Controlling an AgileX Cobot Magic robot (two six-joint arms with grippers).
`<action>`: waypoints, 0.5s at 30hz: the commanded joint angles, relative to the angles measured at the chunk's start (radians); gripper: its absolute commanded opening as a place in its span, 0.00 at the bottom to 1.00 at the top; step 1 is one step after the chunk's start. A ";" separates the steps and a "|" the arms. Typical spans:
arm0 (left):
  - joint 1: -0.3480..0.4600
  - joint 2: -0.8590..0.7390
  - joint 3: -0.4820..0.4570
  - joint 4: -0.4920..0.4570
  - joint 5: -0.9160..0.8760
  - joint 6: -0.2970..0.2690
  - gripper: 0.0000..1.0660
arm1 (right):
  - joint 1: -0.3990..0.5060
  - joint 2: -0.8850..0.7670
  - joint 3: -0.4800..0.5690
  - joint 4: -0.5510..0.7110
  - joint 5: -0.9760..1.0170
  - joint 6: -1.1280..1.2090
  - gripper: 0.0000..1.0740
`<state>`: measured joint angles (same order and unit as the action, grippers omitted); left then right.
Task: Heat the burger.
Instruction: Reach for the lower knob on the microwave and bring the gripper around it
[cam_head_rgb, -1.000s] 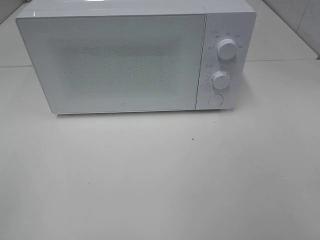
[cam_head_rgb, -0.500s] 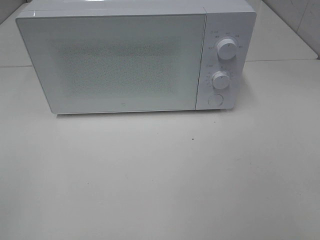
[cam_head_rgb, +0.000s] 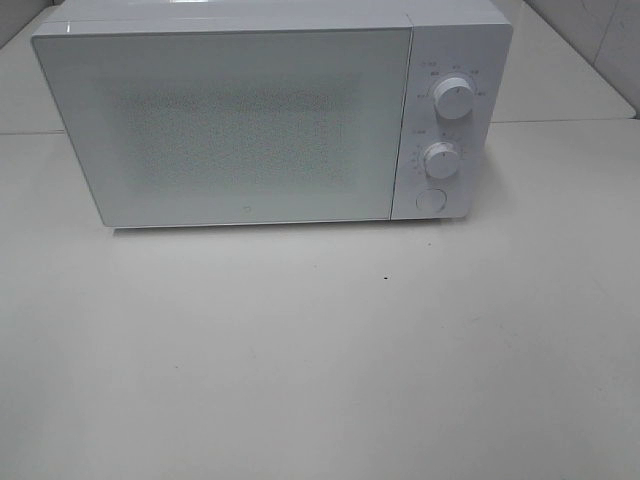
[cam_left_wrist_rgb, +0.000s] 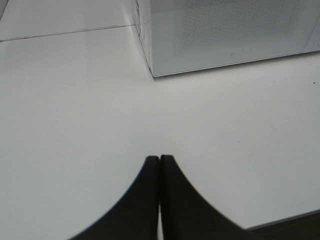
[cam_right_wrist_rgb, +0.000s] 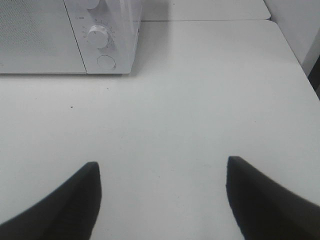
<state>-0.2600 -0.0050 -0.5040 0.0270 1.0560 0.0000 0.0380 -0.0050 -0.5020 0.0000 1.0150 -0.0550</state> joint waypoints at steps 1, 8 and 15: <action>0.002 -0.020 0.004 0.001 -0.016 0.000 0.00 | -0.003 -0.004 -0.016 0.000 -0.050 0.006 0.62; 0.002 -0.020 0.004 0.001 -0.016 0.000 0.00 | -0.003 0.139 -0.006 0.000 -0.283 0.005 0.62; 0.002 -0.020 0.004 0.001 -0.016 0.000 0.00 | -0.003 0.316 0.010 0.000 -0.507 0.005 0.62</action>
<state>-0.2600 -0.0050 -0.5040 0.0270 1.0560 0.0000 0.0380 0.2500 -0.4950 0.0000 0.5970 -0.0550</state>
